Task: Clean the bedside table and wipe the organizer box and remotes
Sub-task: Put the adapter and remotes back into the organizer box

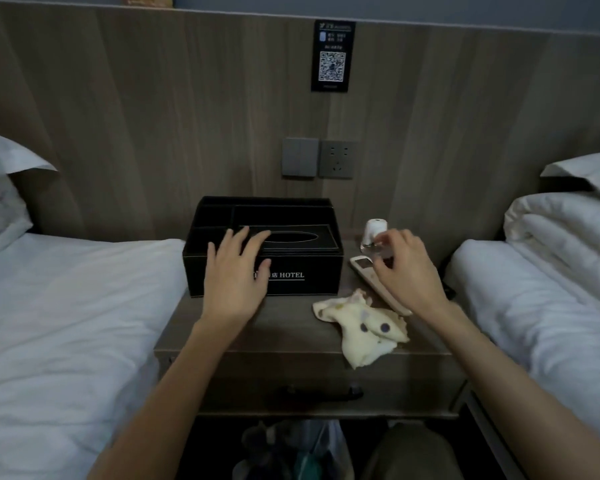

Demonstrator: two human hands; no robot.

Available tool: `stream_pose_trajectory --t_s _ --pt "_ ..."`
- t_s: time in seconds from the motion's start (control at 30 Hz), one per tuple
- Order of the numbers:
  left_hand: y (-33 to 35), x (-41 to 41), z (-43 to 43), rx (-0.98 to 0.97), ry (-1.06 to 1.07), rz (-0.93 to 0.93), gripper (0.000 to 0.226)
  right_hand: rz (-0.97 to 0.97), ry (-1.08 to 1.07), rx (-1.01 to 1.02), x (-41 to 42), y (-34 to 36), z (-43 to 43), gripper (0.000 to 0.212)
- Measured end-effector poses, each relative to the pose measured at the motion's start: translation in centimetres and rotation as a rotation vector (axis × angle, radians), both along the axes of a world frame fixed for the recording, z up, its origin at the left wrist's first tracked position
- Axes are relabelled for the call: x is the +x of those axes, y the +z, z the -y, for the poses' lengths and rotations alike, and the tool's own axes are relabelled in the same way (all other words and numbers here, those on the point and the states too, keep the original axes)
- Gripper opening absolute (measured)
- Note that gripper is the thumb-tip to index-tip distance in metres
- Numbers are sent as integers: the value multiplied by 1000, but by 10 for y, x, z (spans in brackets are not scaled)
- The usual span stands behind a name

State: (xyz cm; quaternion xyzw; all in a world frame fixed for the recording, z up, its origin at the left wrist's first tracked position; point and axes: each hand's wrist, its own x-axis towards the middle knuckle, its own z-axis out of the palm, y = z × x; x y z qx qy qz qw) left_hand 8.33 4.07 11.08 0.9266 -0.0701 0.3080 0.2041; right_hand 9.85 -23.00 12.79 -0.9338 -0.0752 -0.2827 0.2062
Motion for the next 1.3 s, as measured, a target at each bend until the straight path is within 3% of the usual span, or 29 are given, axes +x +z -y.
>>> stream_pose_trajectory --t_s 0.13,0.23,0.57,0.73,0.93,1.03,1.17,1.3 --pt "-12 3 17 130 28 -129 56 -473 -170 -140 4 -18 33 59" --pt "-18 4 17 148 22 -113 59 -633 -222 -114 12 -28 43 68" --pt "-20 5 16 239 41 -147 76 -707 -299 2 31 -30 72 62" --pt "-4 0 37 253 65 -237 70 -682 -321 -13 32 -31 78 62" --pt "21 5 128 267 -352 -107 55 -661 -322 -6 29 -38 80 62" --pt "16 27 166 439 -470 -231 56 -594 -335 -40 27 -49 81 63" --pt "1 62 189 666 -453 -463 62 -570 -329 -9 25 -53 85 64" --pt "-9 83 185 708 -461 -503 66 -567 -325 30 26 -54 85 63"
